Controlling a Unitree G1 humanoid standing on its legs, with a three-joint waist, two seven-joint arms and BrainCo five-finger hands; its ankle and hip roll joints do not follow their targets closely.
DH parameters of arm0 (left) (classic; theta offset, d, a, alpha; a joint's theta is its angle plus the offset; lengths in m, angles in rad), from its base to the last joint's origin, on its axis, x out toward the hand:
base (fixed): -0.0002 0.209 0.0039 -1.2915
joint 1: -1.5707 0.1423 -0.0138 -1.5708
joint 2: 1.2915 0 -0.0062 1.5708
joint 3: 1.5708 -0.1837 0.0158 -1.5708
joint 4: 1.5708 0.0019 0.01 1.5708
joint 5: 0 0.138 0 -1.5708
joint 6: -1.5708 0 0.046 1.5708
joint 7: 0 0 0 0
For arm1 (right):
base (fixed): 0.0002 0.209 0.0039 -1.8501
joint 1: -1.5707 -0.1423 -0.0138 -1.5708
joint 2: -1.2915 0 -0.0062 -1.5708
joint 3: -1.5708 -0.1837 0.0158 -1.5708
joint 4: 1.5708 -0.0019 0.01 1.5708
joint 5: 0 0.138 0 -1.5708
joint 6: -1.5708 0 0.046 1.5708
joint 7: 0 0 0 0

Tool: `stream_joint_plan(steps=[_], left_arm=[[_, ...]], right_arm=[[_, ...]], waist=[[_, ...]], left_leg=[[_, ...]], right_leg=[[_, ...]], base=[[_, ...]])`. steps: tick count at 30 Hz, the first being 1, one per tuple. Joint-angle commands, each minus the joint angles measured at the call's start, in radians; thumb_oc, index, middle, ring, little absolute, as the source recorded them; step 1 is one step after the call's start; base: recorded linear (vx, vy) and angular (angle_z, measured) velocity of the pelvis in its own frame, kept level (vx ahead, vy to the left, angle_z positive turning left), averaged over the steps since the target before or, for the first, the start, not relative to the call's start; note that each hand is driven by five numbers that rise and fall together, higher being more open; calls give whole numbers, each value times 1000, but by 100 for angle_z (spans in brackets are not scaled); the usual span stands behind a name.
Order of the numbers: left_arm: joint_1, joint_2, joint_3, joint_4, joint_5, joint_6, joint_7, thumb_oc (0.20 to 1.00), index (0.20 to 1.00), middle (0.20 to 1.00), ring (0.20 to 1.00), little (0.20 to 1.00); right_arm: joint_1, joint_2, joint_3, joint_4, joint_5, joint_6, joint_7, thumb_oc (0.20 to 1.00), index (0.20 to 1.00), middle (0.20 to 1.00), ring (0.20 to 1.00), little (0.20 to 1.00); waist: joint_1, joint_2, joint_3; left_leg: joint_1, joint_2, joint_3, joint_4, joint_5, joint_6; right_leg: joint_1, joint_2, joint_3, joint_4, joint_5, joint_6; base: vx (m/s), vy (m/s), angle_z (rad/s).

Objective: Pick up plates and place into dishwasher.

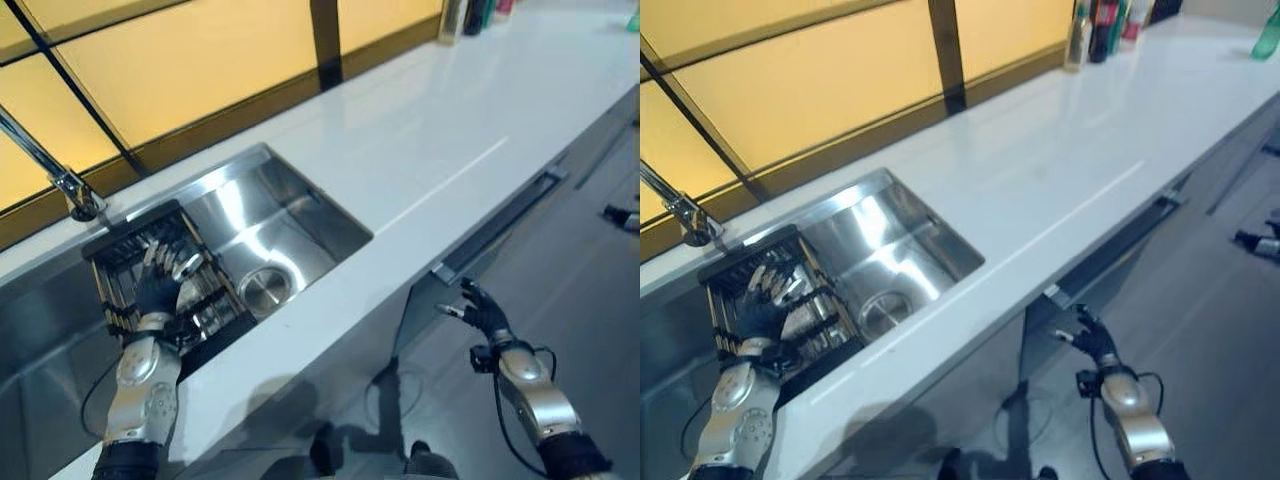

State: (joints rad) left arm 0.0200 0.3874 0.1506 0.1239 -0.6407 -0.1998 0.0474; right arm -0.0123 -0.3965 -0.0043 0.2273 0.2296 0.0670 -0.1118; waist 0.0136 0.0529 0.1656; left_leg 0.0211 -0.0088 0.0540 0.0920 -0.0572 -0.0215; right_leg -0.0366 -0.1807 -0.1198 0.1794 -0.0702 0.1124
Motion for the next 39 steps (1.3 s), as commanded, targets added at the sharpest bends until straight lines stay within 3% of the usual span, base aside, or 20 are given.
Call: stream_joint_plan(steps=[1,5,7,9,13,15,18,21,24,31,36,39], left_arm=[[20,34,66,-31,55,-50,-31,1000,1000,1000,1000,1000],[51,40,113,-43,49,-50,-46,1000,1000,1000,1000,1000],[53,51,128,-60,50,-33,-42,1000,1000,1000,1000,1000],[49,63,133,-81,40,-11,-25,1000,1000,1000,1000,1000],[22,61,97,-102,13,15,24,1000,1000,1000,1000,1000],[2,42,54,-99,-13,21,35,1000,1000,1000,1000,1000],[-17,17,-11,-78,-22,22,40,1000,1000,1000,1000,1000],[-37,-1,-69,-51,-15,26,49,1000,1000,1000,1000,1000],[-51,-5,-114,-62,8,46,68,1000,1000,1000,1000,1000],[-59,12,-165,-108,28,99,66,1000,1000,1000,1000,1000],[-64,14,-203,-106,51,127,74,1000,1000,1000,1000,1000],[-63,8,-209,-108,65,122,89,1000,1000,1000,1000,1000]], right_arm=[[-6,9,-74,-49,56,32,-99,1000,1000,1000,1000,1000],[79,33,-161,9,179,191,-255,1000,1000,1000,1000,1000],[96,40,-216,27,213,179,-356,1000,1000,1000,1000,1000],[87,29,-261,1,220,125,-471,1000,1000,1000,1000,1000],[-19,-11,-291,-156,75,31,-610,1000,1000,1000,1000,1000],[-104,-44,-244,-229,-27,-31,-577,1000,1000,1000,1000,1000],[-204,-108,-141,-311,-91,-146,-407,1000,1000,1000,1000,1000],[-270,-160,-53,-360,-133,-237,-261,1000,1000,1000,1000,1000],[-317,-182,4,-397,-125,-282,-183,1000,1000,1000,1000,1000],[-408,-126,188,-395,-125,-230,-136,1000,1000,1000,1000,1000],[-425,-30,331,-260,12,-154,-146,1000,1000,1000,1000,1000],[-393,28,375,-167,65,-155,-135,1000,1000,1000,1000,1000]], waist=[[-3,-60,-79],[-21,-83,-93],[-21,-95,-97],[-20,-102,-100],[-4,-93,-113],[12,-83,-117],[37,-76,-127],[61,-85,-139],[88,-101,-146],[174,-122,-130],[230,-134,-123],[248,-133,-120]], left_leg=[[1,-32,26,37,-107,61],[32,-23,48,23,-118,66],[39,-19,52,24,-124,69],[42,-19,50,24,-129,72],[46,-28,25,17,-133,80],[43,-30,11,16,-133,81],[33,-30,-6,13,-124,74],[23,-24,-23,11,-114,63],[15,-14,-43,7,-103,52],[5,-2,-125,-13,-65,28],[-1,11,-181,-15,-46,12],[-1,24,-197,-29,-29,2]], right_leg=[[12,0,45,-116,74,3],[23,13,66,-124,79,14],[30,20,70,-126,86,20],[31,26,75,-128,98,23],[28,34,79,-129,107,17],[26,34,73,-129,99,11],[32,29,50,-136,80,6],[48,24,12,-139,57,6],[72,21,-35,-141,40,3],[117,12,-144,-124,10,-20],[146,17,-200,-121,-16,-30],[159,23,-224,-125,-25,-38]], base=[[23,72,-1],[6,27,-3],[-11,-21,-8],[-15,-15,-11],[-24,54,-11],[-20,99,-13],[-27,74,-3],[-31,4,30],[-14,-51,45],[-7,-63,54],[12,-71,51],[1,-49,46]])
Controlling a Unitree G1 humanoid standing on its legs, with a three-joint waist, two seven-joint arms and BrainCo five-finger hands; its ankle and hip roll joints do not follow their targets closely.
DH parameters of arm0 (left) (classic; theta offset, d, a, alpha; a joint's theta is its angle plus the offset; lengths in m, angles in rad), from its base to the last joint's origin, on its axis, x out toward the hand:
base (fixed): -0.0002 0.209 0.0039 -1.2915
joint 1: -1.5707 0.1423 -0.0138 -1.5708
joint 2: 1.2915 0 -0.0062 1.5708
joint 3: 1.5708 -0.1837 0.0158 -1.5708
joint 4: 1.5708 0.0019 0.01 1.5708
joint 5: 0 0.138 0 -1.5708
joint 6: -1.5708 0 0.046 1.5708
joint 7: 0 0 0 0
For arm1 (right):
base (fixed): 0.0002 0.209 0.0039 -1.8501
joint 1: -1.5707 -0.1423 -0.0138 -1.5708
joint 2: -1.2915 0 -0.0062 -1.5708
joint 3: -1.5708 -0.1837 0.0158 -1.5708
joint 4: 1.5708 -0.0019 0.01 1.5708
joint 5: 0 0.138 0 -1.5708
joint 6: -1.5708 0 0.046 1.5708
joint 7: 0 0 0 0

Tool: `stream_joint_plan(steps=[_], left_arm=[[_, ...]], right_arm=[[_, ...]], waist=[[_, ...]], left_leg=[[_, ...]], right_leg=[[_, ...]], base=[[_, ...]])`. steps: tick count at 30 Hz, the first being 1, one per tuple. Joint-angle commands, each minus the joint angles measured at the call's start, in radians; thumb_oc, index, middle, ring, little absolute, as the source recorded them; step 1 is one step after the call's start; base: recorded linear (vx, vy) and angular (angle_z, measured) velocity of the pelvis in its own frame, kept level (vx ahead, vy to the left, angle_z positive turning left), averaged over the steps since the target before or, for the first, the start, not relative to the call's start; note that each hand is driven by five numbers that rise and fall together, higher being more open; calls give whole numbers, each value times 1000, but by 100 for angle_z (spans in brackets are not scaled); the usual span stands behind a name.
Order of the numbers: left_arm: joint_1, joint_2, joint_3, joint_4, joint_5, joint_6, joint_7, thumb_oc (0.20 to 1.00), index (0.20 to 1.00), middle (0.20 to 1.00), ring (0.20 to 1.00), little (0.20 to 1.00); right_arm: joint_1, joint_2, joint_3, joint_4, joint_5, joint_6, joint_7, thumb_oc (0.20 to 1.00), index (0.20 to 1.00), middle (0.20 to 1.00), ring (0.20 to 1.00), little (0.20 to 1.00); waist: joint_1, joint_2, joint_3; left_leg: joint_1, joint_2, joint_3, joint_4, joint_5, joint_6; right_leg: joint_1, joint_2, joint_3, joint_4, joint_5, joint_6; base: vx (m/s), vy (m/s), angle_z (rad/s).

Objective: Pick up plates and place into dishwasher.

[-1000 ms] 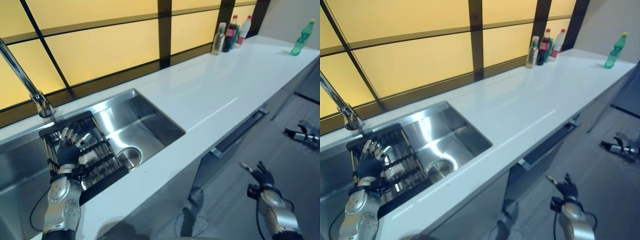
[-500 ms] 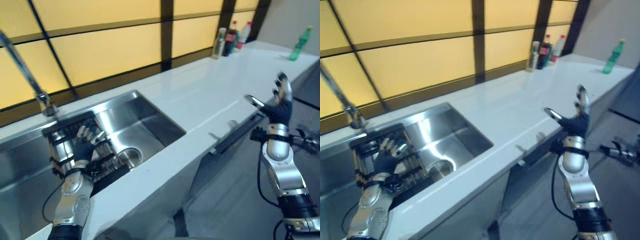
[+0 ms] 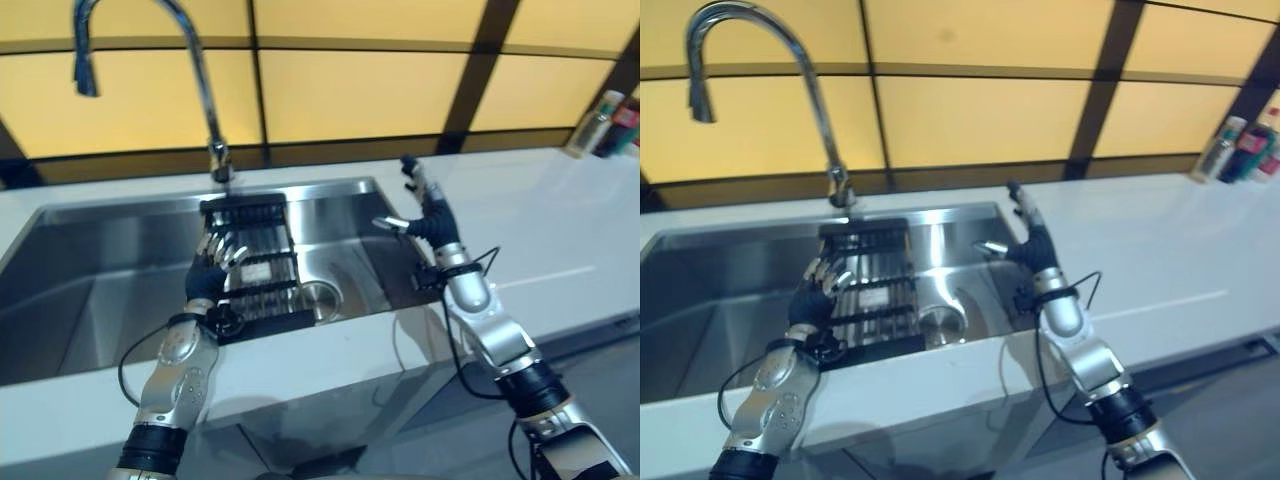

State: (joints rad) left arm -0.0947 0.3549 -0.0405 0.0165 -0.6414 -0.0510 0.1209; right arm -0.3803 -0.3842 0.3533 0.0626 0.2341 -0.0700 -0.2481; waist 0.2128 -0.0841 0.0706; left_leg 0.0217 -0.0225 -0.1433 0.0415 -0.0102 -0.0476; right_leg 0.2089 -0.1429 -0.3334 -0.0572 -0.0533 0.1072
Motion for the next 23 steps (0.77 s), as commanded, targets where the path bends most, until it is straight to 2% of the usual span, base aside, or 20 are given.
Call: stream_joint_plan(steps=[1,5,8,16,23], left_arm=[[51,38,-21,2,74,-30,23,1000,1000,1000,1000,1000],[57,27,-26,5,110,-42,28,1000,1000,1000,1000,1000],[64,20,-25,8,130,-44,46,1000,1000,1000,1000,1000],[31,15,-36,43,132,-53,63,1000,1000,1000,1000,1000],[19,6,-52,54,121,-51,46,1000,1000,1000,1000,1000]], right_arm=[[-4,37,35,28,103,-9,-7,1000,1000,1000,1000,1000],[60,105,56,145,155,-19,-27,1000,1000,1000,1000,1000],[94,125,71,167,164,-26,5,1000,1000,1000,1000,1000],[86,138,104,191,151,-29,33,1000,1000,1000,1000,1000],[91,137,103,188,149,-39,54,1000,1000,1000,1000,1000]], waist=[[56,6,-24],[69,13,-24],[66,21,-27],[40,50,-24],[30,58,-22]], left_leg=[[-2,43,-6,14,-67,22],[-6,57,-14,-6,-46,5],[-8,67,-2,-22,-34,-3],[-3,77,13,-30,-19,-10],[5,78,22,-33,-17,-11]], right_leg=[[-81,-12,-19,108,-43,-35],[-63,-5,-45,77,-39,-40],[-60,-2,-50,53,-30,-39],[-57,1,-37,57,-34,-44],[-48,-1,-35,56,-35,-43]], base=[[-4,-38,23],[-2,-48,27],[-10,-37,13],[-3,-3,1],[0,0,0]])
